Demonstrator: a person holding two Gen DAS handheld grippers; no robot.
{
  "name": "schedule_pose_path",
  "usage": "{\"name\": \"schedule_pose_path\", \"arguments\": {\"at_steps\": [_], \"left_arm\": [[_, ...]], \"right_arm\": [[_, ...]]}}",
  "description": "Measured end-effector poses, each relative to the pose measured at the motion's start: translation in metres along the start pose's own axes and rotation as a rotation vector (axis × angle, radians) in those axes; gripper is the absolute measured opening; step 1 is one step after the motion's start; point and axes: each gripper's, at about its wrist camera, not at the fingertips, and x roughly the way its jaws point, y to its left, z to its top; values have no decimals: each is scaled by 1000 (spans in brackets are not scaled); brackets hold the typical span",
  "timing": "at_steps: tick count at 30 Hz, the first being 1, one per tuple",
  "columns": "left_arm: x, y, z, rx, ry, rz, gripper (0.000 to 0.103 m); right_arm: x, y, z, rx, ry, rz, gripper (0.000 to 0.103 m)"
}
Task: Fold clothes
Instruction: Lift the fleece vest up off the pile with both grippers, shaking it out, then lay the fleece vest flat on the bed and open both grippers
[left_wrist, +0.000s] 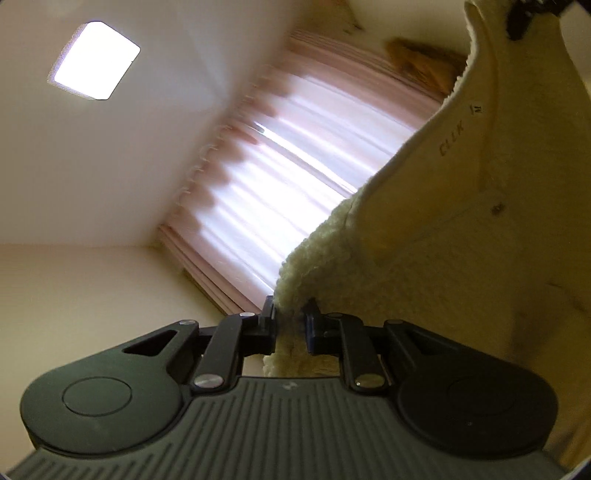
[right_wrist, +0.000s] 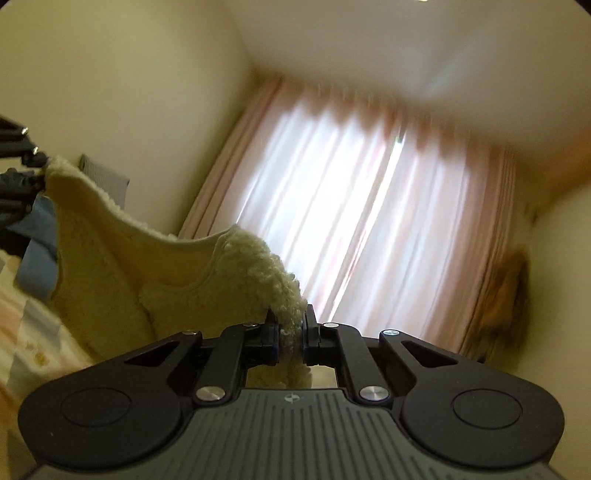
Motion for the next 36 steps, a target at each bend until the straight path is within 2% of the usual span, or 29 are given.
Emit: {"name": "schedule_pose_path", "arguments": {"at_steps": [6, 10, 13, 16, 19, 20, 22, 23, 24, 25, 26, 27, 28, 29, 30, 31, 33, 36], "left_arm": [[-16, 61, 47, -49, -118, 77, 17], [-5, 75, 74, -71, -170, 97, 16], [25, 65, 86, -114, -146, 44, 16], [79, 29, 84, -123, -87, -13, 16], [146, -9, 74, -129, -16, -64, 13], [178, -26, 68, -132, 26, -79, 6], [243, -59, 57, -138, 110, -109, 6], [276, -76, 51, -145, 155, -128, 10], [306, -95, 39, -173, 215, -176, 11], [330, -115, 25, -185, 284, -219, 13], [351, -139, 10, -191, 362, -281, 21], [358, -159, -5, -195, 414, -314, 24], [363, -179, -20, -199, 464, -348, 24], [357, -197, -35, -201, 499, -382, 25], [348, -207, -49, -215, 536, -428, 32], [335, -216, -65, -231, 573, -472, 34], [267, -209, -112, -292, 657, -543, 34], [185, -189, -158, -442, 788, -665, 40]], "right_arm": [[-42, -22, 71, -132, -149, -72, 8], [-43, -39, 95, -179, -173, -109, 9], [-16, -51, 94, -187, -142, -119, 9], [24, -59, 85, -187, -87, -112, 9], [95, -60, 57, -189, 8, -93, 9], [126, -59, 44, -196, 49, -90, 9], [189, -56, 14, -187, 134, -82, 10], [225, -53, -7, -168, 195, -81, 11], [259, -50, -29, -152, 271, -89, 19], [288, -48, -54, -144, 357, -106, 40], [318, -45, -79, -136, 442, -124, 54], [341, -43, -104, -130, 524, -134, 70], [352, -41, -130, -133, 597, -127, 67], [359, -41, -154, -131, 659, -121, 67], [352, -42, -175, -108, 694, -115, 68], [339, -47, -193, -58, 728, -95, 68], [310, -56, -227, 47, 794, -55, 69], [231, -79, -260, 284, 872, -8, 70]]}}
